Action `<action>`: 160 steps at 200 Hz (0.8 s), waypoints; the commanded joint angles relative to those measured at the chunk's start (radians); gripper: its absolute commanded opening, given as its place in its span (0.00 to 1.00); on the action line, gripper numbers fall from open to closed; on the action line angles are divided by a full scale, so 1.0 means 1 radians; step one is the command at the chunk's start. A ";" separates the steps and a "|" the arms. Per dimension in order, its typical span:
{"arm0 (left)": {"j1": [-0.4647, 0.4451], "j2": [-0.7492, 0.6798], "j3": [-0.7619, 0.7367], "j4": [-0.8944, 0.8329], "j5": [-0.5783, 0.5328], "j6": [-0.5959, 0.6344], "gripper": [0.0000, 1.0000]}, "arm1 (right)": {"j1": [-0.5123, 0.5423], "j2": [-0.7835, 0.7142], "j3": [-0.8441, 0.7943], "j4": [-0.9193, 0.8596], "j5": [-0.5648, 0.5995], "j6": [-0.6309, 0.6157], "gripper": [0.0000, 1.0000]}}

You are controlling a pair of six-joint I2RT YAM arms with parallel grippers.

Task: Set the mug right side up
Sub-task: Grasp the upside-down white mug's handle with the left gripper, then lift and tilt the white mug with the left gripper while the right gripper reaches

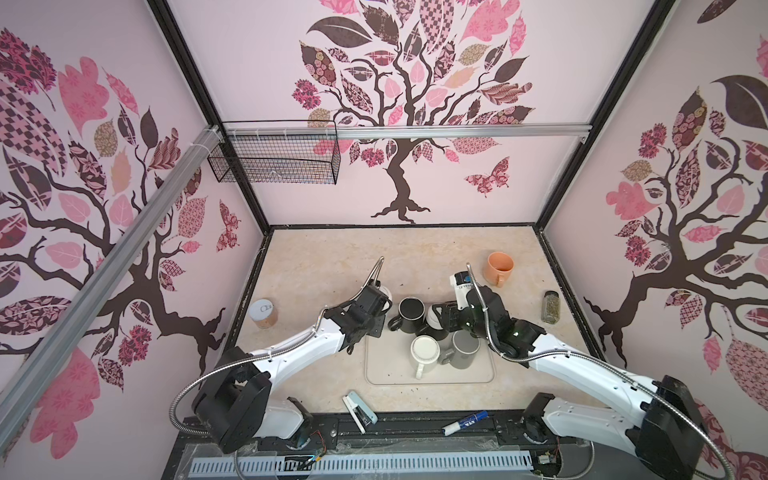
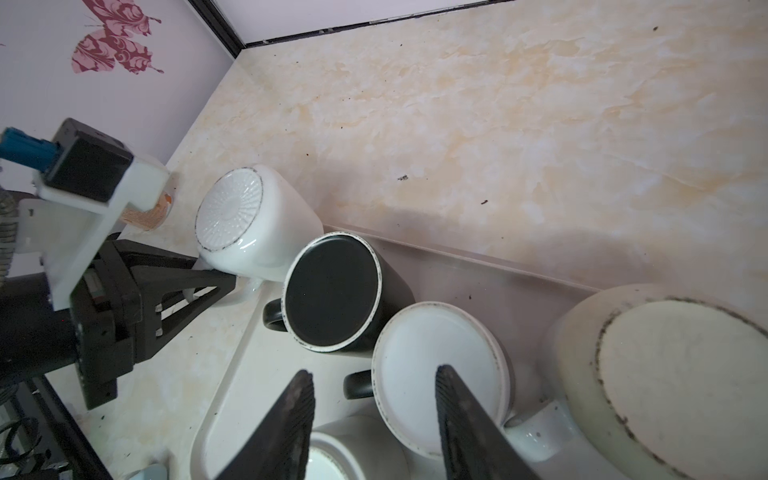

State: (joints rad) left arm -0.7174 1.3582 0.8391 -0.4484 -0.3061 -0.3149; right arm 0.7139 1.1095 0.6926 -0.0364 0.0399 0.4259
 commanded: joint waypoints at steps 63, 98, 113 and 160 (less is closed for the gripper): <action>-0.068 -0.115 0.173 -0.039 -0.140 0.048 0.00 | 0.002 0.008 0.007 0.156 -0.269 0.081 0.52; -0.091 -0.141 0.236 -0.084 -0.133 0.055 0.00 | 0.002 0.065 0.012 0.249 -0.384 0.153 0.53; -0.091 -0.175 0.248 -0.074 -0.078 0.055 0.00 | 0.000 0.074 0.009 0.292 -0.414 0.189 0.53; -0.087 -0.259 0.307 -0.056 0.022 0.063 0.00 | -0.038 0.106 -0.026 0.534 -0.547 0.341 0.55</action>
State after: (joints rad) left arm -0.8074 1.1503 1.0290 -0.5831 -0.3214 -0.2607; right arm 0.7040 1.1862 0.6922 0.2882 -0.3962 0.6548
